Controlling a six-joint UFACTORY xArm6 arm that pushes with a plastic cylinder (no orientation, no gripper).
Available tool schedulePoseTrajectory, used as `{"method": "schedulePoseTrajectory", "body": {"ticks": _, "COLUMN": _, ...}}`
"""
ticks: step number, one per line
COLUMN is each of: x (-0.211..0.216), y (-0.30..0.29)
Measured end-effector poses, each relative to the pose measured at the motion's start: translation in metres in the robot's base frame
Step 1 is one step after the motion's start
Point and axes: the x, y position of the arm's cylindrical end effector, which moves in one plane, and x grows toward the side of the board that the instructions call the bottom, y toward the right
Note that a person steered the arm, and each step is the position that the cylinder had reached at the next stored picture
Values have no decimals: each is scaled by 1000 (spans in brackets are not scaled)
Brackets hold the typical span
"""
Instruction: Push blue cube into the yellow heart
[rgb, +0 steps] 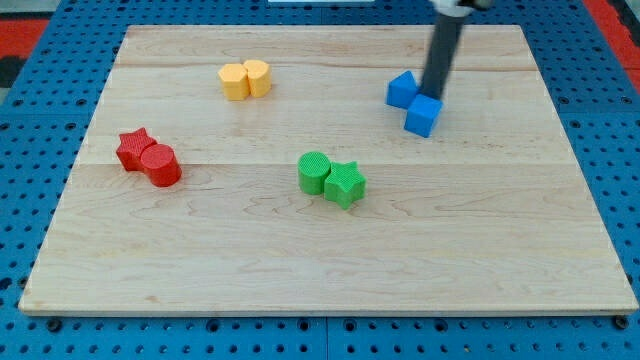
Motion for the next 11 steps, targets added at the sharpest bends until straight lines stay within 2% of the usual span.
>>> {"method": "schedulePoseTrajectory", "body": {"ticks": 2, "x": -44, "y": -133}}
{"method": "schedulePoseTrajectory", "body": {"ticks": 3, "x": -51, "y": -135}}
{"method": "schedulePoseTrajectory", "body": {"ticks": 4, "x": -53, "y": -40}}
{"method": "schedulePoseTrajectory", "body": {"ticks": 5, "x": -4, "y": 57}}
{"method": "schedulePoseTrajectory", "body": {"ticks": 6, "x": 31, "y": 64}}
{"method": "schedulePoseTrajectory", "body": {"ticks": 7, "x": 13, "y": -4}}
{"method": "schedulePoseTrajectory", "body": {"ticks": 8, "x": 20, "y": -17}}
{"method": "schedulePoseTrajectory", "body": {"ticks": 9, "x": 46, "y": 14}}
{"method": "schedulePoseTrajectory", "body": {"ticks": 10, "x": 55, "y": -25}}
{"method": "schedulePoseTrajectory", "body": {"ticks": 11, "x": 4, "y": -92}}
